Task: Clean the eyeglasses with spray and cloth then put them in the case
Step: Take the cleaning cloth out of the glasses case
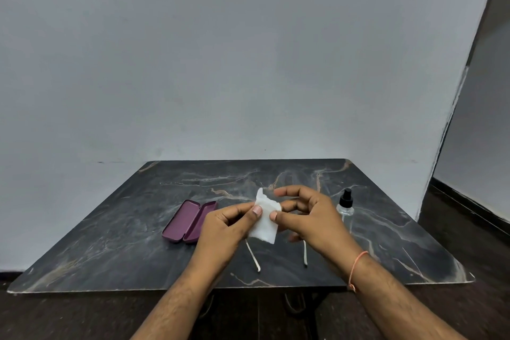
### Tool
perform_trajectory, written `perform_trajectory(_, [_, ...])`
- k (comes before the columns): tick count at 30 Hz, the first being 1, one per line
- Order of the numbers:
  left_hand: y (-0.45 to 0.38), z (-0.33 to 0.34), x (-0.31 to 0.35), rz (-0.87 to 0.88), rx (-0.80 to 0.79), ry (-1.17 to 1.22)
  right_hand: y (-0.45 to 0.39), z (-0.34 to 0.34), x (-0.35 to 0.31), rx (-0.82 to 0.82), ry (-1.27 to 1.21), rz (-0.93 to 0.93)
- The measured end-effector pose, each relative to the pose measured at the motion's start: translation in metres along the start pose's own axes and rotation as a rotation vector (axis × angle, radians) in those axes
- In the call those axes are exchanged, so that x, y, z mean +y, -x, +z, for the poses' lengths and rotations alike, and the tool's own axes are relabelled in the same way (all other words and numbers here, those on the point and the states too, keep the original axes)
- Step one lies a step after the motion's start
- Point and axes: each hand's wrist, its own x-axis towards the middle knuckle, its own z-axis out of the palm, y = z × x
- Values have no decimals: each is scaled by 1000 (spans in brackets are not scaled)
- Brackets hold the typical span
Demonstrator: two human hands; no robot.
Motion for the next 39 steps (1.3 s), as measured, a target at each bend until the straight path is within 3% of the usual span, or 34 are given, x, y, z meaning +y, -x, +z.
perform_trajectory(6, [0,4,-4,-24,3,-7,3,-7,4,27,127,-36])
perform_trajectory(11, [0,3,-6,188,109,-286,9,-13,-1,36,421,-169])
perform_trajectory(14, [1,3,-2,235,69,-269,14,-13,-3,49,486,-252])
perform_trajectory(20, [5,9,0,279,-20,-190,14,-12,-3,-131,190,-193])
perform_trajectory(24, [4,13,1,227,25,-154,13,-10,-1,-187,28,-166])
perform_trajectory(39, [1,17,-7,149,79,21,15,-2,11,-172,-93,-181])
